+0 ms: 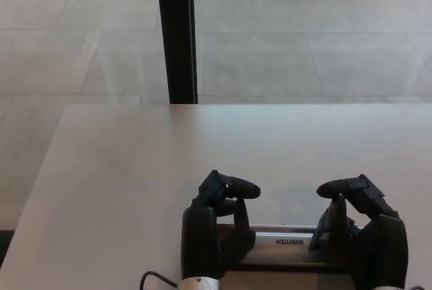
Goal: A hole pucnch is kept on the middle on the desk infront of the robot and the robot uses both its hands as fists to press on it and use it
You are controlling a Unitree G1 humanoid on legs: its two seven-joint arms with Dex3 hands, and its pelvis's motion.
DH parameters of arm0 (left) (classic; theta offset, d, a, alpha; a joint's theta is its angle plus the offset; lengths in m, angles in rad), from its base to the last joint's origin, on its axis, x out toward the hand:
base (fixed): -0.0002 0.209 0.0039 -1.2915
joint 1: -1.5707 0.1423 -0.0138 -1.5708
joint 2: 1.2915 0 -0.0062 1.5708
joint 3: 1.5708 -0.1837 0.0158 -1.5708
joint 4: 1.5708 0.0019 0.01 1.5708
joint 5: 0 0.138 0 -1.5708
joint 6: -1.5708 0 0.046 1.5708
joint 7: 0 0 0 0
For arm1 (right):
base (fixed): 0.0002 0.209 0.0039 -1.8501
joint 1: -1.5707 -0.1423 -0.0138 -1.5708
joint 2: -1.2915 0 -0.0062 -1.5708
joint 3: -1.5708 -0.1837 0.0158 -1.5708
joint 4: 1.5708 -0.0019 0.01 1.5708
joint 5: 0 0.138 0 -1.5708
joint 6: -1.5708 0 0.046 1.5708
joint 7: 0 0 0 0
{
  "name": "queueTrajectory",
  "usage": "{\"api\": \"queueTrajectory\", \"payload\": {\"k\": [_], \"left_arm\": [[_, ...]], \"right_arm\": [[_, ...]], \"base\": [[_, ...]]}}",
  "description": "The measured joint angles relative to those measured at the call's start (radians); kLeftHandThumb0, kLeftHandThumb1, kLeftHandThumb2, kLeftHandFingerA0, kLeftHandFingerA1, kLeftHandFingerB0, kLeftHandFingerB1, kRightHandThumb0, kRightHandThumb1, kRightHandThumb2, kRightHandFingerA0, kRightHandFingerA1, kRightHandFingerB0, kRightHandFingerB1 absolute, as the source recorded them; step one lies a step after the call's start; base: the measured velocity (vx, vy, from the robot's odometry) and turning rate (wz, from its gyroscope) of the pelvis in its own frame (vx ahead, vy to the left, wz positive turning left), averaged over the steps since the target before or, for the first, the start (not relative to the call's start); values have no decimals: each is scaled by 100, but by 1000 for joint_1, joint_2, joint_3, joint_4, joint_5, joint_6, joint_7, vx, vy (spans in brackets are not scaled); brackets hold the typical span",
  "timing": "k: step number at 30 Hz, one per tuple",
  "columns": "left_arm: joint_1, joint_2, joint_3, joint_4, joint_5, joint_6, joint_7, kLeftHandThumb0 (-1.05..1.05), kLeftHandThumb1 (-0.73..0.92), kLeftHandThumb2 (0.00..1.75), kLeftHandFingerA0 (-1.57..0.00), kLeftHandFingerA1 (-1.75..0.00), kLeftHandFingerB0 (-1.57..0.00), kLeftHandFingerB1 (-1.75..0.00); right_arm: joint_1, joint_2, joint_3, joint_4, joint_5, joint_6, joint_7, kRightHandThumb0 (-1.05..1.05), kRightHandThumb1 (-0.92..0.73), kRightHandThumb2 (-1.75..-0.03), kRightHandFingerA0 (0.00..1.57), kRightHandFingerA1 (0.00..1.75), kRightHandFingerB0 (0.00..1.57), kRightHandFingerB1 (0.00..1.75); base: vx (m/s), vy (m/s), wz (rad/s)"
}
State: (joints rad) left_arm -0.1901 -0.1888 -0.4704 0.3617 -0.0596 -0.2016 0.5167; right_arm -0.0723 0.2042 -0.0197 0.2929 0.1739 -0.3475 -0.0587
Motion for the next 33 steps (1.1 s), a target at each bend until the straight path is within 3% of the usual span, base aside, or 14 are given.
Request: {"api": "queueTrajectory", "payload": {"k": [1,2,3,7,11,12,19,21,22,23,28,29,32,33], "left_arm": [[-5,0,-11,16,13,-11,15,-27,86,80,-84,-175,-66,-135],[-9,0,-16,26,19,-17,24,-27,86,80,-84,-175,-66,-135],[-16,-1,-27,44,34,-27,41,-30,85,82,-86,-175,-58,-146],[-52,-5,-72,126,93,-64,111,-30,84,83,-85,-175,-59,-149],[-83,-12,-111,198,145,-88,175,-30,83,83,-84,-175,-60,-146],[-91,-15,-120,217,159,-95,194,-29,86,78,-84,-175,-64,-137],[-137,-33,-171,344,247,-141,314,-27,84,80,-80,-175,-60,-147],[-146,-38,-180,374,268,-152,344,-27,81,86,-82,-175,-56,-160],[-150,-41,-185,390,280,-158,361,-27,86,81,-84,-175,-62,-143],[-152,-44,-189,404,291,-163,376,-27,85,82,-85,-175,-65,-138],[-156,-48,-193,466,344,-204,454,-27,81,85,-84,-175,-65,-138],[-155,-48,-189,474,350,-214,464,-26,80,88,-88,-175,-59,-149],[-154,-47,-177,475,364,-245,487,-27,80,88,-88,-175,-60,-149],[-154,-47,-175,470,367,-254,491,-31,76,95,-89,-175,-58,-166]], "right_arm": [[-2,0,-1,15,-9,-16,-8,-53,-67,-95,106,175,80,175],[-3,0,-1,23,-13,-25,-13,-53,-67,-95,106,175,80,175],[-6,0,-2,39,-22,-42,-23,-53,-66,-93,107,175,83,175],[-26,0,-2,108,-60,-118,-61,-56,-63,-94,101,175,84,170],[-44,0,-1,173,-100,-185,-101,-55,-62,-95,99,175,84,170],[-49,-1,-1,191,-110,-204,-113,-55,-65,-92,99,175,83,170],[-78,0,-3,308,-177,-327,-193,-57,-64,-94,99,175,82,174],[-84,0,-6,334,-191,-355,-215,-54,-66,-90,99,175,78,175],[-86,0,-8,347,-200,-371,-226,-54,-69,-89,101,175,76,175],[-87,0,-10,359,-207,-386,-237,-52,-69,-92,101,175,74,175],[-90,0,-20,411,-249,-453,-289,-51,-69,-93,102,175,75,175],[-91,0,-23,414,-254,-460,-296,-49,-70,-97,107,175,75,175],[-90,-1,-29,390,-252,-457,-295,-48,-71,-96,108,175,73,175],[-90,-2,-28,374,-248,-449,-287,-47,-62,-104,113,175,76,171]], "base": [[0,0,0],[0,0,0],[0,0,0],[0,0,0],[0,0,0],[0,0,0],[0,0,0],[0,0,0],[0,0,0],[0,0,0],[0,0,0],[0,0,0],[0,0,0],[0,0,0]]}}
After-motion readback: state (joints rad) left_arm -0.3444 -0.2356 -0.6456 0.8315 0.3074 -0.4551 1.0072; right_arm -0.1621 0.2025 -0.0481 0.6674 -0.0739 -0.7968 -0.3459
